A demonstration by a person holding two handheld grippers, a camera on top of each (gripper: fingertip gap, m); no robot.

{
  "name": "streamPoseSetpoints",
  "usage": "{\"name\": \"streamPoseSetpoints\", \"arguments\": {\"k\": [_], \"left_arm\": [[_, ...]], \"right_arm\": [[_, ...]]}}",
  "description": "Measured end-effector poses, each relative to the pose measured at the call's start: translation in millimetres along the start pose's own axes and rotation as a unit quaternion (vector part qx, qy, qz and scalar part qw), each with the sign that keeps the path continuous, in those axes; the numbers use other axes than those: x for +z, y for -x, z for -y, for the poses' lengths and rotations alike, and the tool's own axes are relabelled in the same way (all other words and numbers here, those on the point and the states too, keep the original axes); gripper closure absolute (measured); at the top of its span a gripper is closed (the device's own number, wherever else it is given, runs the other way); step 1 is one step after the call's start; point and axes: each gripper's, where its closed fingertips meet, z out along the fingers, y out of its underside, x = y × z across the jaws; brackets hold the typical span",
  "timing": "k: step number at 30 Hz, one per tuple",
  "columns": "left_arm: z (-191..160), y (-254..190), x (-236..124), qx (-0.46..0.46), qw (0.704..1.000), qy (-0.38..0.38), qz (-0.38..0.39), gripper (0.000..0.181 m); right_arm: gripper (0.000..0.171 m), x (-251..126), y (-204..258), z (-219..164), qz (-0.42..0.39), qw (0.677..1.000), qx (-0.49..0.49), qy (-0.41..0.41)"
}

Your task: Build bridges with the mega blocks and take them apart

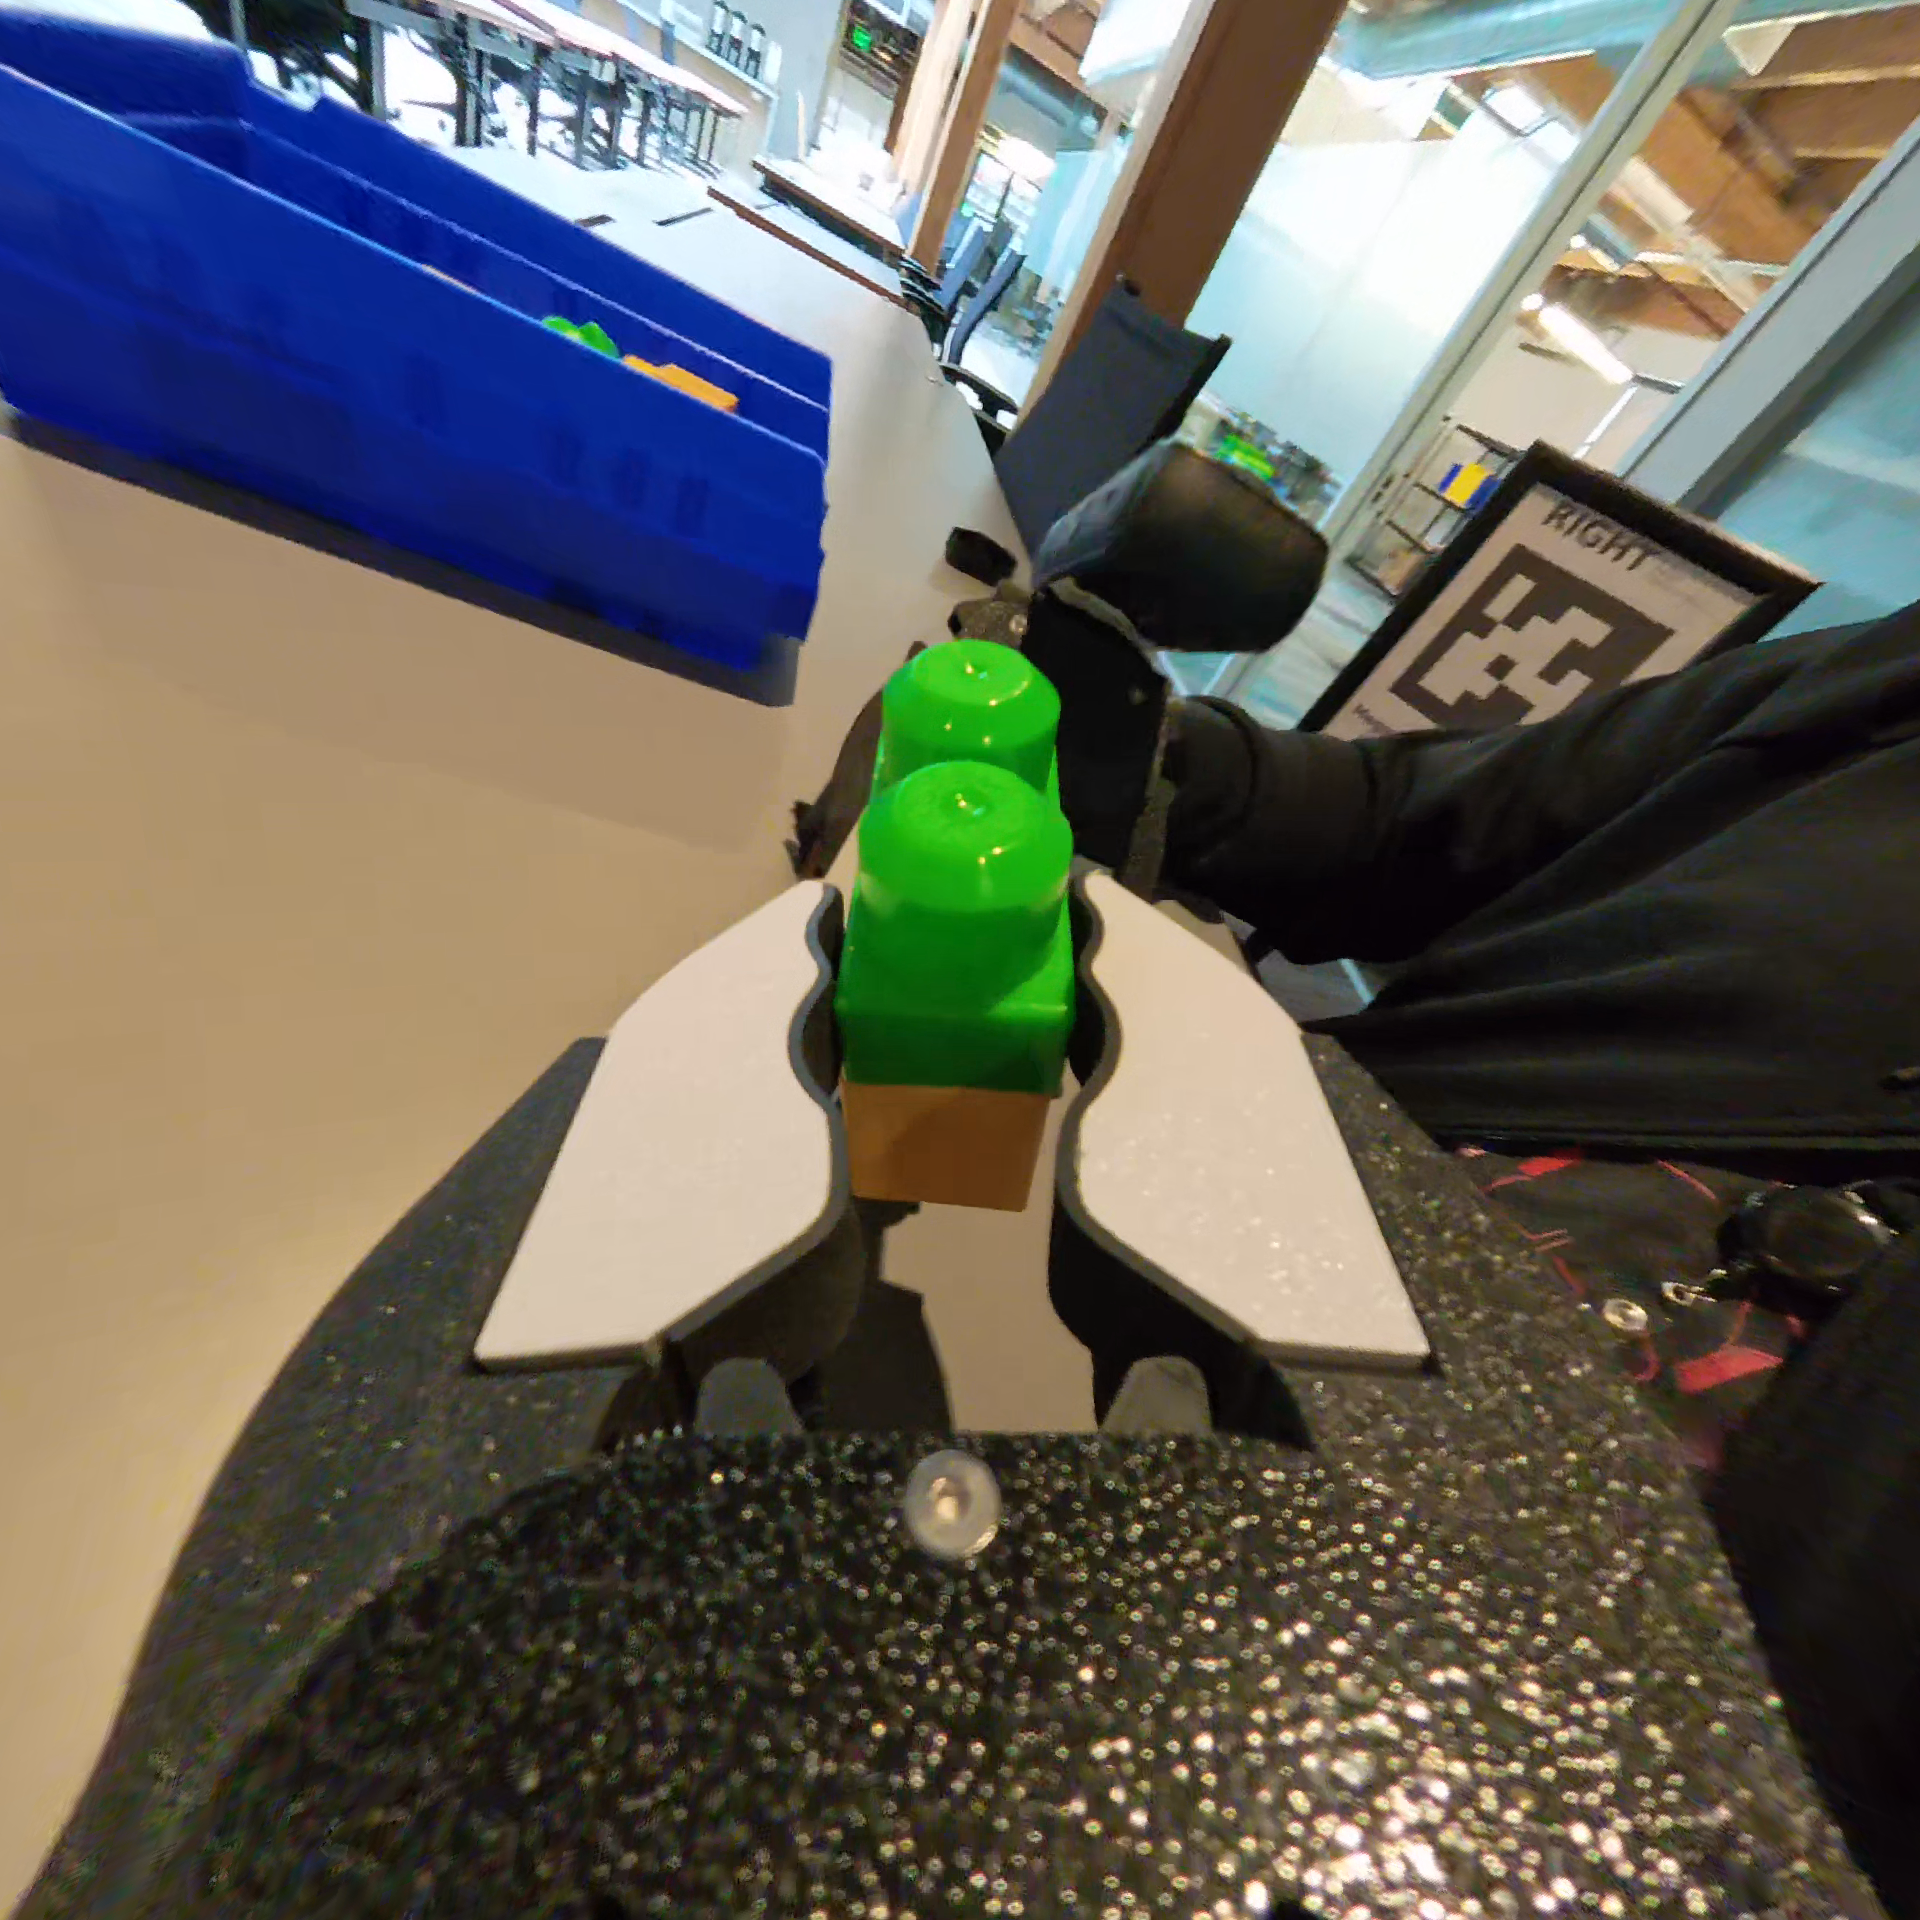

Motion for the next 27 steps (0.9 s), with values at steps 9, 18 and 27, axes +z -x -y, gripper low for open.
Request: {"name": "streamPoseSetpoints", "arguments": {"k": [9,18,27], "left_arm": [[-5.5,7.0,0.9,0.027,0.999,0.023,0.034,0.141],[-12.4,1.4,8.2,0.105,0.991,0.067,0.057,0.141],[-22.8,-6.6,18.5,0.170,0.979,0.103,0.055,0.141]], "right_arm": [[0.109,-6.2,0.1,-2.2,0.019,0.999,0.031,-0.009],[0.105,-43.0,-3.9,43.8,0.040,0.982,0.065,-0.174],[0.113,-48.9,-1.0,63.9,0.021,0.973,0.036,-0.228]]}}
